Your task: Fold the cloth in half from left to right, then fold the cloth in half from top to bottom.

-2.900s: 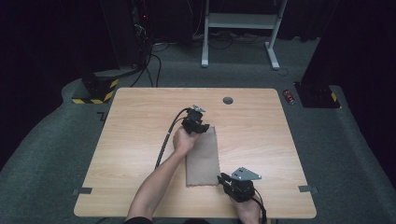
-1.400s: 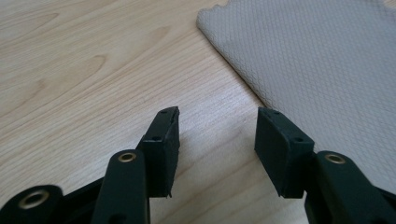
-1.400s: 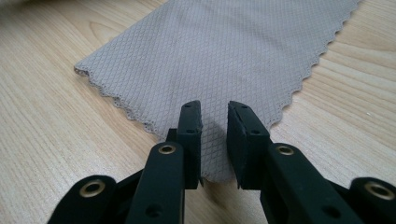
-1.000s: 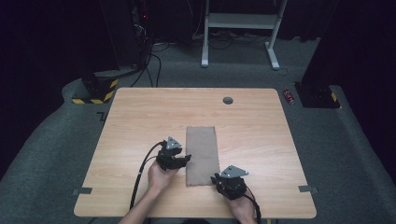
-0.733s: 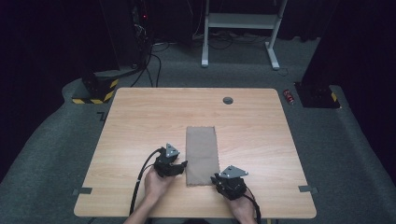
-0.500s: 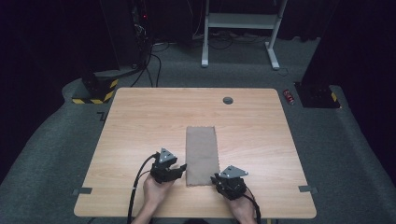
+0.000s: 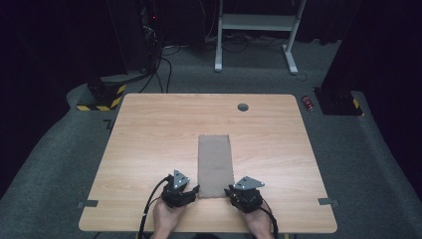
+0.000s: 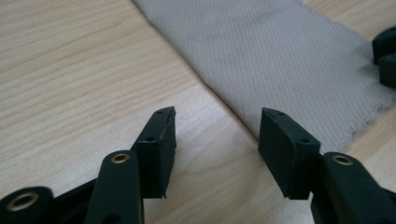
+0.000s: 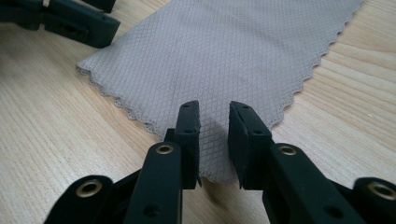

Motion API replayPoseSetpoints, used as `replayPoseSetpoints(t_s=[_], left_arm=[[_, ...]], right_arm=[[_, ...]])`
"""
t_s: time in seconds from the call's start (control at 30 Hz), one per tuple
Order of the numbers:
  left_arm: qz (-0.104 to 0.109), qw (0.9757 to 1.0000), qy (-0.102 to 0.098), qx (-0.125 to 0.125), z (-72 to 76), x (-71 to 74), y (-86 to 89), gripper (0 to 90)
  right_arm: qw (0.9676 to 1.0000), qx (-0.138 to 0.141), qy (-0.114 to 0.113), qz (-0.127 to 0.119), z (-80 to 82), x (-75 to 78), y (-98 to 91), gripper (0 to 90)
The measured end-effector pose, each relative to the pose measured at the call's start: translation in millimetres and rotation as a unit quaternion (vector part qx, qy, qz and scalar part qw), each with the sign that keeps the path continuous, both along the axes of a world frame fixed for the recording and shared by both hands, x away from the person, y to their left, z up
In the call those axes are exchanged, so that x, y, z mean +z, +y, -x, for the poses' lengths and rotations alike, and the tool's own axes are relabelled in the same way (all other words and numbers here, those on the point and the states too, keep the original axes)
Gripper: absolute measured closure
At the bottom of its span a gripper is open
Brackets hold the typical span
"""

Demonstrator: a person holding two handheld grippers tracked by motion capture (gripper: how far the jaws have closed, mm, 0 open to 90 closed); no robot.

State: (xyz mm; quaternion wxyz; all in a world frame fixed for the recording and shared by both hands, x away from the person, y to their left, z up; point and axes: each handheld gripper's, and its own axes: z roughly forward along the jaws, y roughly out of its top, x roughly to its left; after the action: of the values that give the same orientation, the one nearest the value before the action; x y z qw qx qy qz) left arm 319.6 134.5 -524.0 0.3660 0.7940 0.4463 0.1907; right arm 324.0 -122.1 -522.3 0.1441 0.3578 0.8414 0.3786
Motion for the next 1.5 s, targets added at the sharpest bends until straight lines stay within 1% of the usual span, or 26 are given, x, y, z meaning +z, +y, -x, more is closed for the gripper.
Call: replayPoseSetpoints(t_s=[0.07,0.1,0.17,0.23,0.33,0.37,0.4,0.43,0.47,0.5,0.6,0.73,0.83,0.93,1.0,1.03,1.13,1.2,1.23,1.33,1.37,1.43,1.47,1.5], left_arm=[[0.017,0.9998,0.008,0.000,3.3,0.4,1.4,46.1],[0.031,0.9994,0.011,0.000,5.1,0.4,2.2,46.0],[0.043,0.9990,0.012,-0.002,8.0,0.5,1.8,45.7],[0.034,0.9993,0.012,-0.005,10.0,0.1,-1.0,45.2],[0.017,0.9998,0.004,-0.002,13.3,-0.7,-4.4,45.0],[0.006,1.0000,0.001,0.000,15.0,-0.4,-5.3,45.1],[-0.001,1.0000,-0.002,-0.001,15.7,-0.5,-5.6,45.3],[-0.004,1.0000,-0.009,-0.002,17.0,-1.4,-6.0,45.2],[-0.002,1.0000,-0.009,-0.002,17.4,-1.8,-5.7,45.2],[0.003,0.9999,-0.010,0.000,18.7,-2.4,-5.2,45.3],[0.001,0.9999,-0.013,-0.005,20.1,-2.4,-4.6,47.5],[-0.001,0.9997,-0.015,-0.021,20.9,-1.9,-4.7,55.9],[0.004,0.9995,-0.011,-0.029,21.7,-1.3,-6.2,62.7],[0.005,0.9993,-0.010,-0.035,21.9,-1.0,-6.6,68.3],[0.004,0.9992,-0.010,-0.038,21.9,-0.9,-6.5,70.1],[-0.001,0.9991,-0.012,-0.040,22.0,-0.8,-6.3,71.6],[-0.005,0.9991,-0.012,-0.042,23.3,-0.2,-5.0,73.7],[-0.005,0.9989,-0.012,-0.044,25.1,-0.6,-4.4,74.9],[-0.004,0.9989,-0.012,-0.045,25.5,-0.5,-3.9,75.3],[0.001,0.9989,-0.002,-0.047,25.3,0.7,-1.7,75.4],[0.010,0.9988,0.005,-0.049,24.1,1.0,-0.7,74.6],[0.027,0.9986,0.019,-0.042,18.4,1.7,3.9,68.7],[0.033,0.9984,0.022,-0.039,15.5,1.7,6.0,64.9],[0.043,0.9981,0.026,-0.035,12.6,1.9,7.4,63.3]], right_arm=[[1.0000,0.002,0.001,-0.004,-0.4,0.0,-0.9,71.4],[1.0000,0.001,0.000,-0.005,-0.4,0.1,-1.3,70.8],[1.0000,-0.002,0.000,-0.007,-0.2,1.2,-3.1,70.1],[1.0000,-0.005,-0.003,-0.008,-0.1,2.2,-5.4,69.1],[0.9999,-0.012,0.000,-0.006,-0.2,2.2,-9.4,67.9],[0.9999,-0.015,0.005,-0.006,-0.1,2.1,-10.5,67.3],[0.9998,-0.018,0.006,-0.004,0.3,2.4,-11.9,66.3],[0.9998,-0.018,0.003,-0.001,0.8,2.5,-12.4,65.6],[0.9998,-0.018,-0.002,0.002,1.1,2.2,-13.8,64.9],[0.9998,-0.021,0.000,0.001,1.4,1.8,-14.1,64.5],[0.9997,-0.023,0.003,-0.002,0.5,-0.4,-15.9,64.7],[0.9999,-0.014,-0.005,0.006,1.6,-0.7,-12.8,67.6],[0.9999,-0.011,-0.008,0.008,2.8,-0.7,-12.6,70.3],[0.9999,-0.008,-0.005,0.012,5.0,0.0,-11.4,73.9],[0.9999,-0.005,-0.005,0.012,5.7,0.2,-10.9,76.1],[0.9999,-0.004,-0.005,0.013,5.6,0.2,-10.8,76.9],[1.0000,-0.003,-0.001,0.009,6.1,0.3,-10.3,78.9],[1.0000,-0.001,0.002,0.008,7.8,0.5,-9.1,79.6],[0.9999,0.002,-0.002,0.011,8.6,0.4,-8.8,79.8],[0.9999,0.003,-0.002,0.011,10.3,0.4,-8.2,79.8],[0.9999,0.002,0.000,0.011,10.1,0.7,-8.5,79.6],[0.9999,0.004,0.009,0.007,8.0,1.6,-9.2,74.9],[0.9998,0.003,0.017,0.004,6.1,2.3,-10.2,71.7],[0.9998,0.005,0.016,0.003,4.4,2.4,-10.7,70.9]])
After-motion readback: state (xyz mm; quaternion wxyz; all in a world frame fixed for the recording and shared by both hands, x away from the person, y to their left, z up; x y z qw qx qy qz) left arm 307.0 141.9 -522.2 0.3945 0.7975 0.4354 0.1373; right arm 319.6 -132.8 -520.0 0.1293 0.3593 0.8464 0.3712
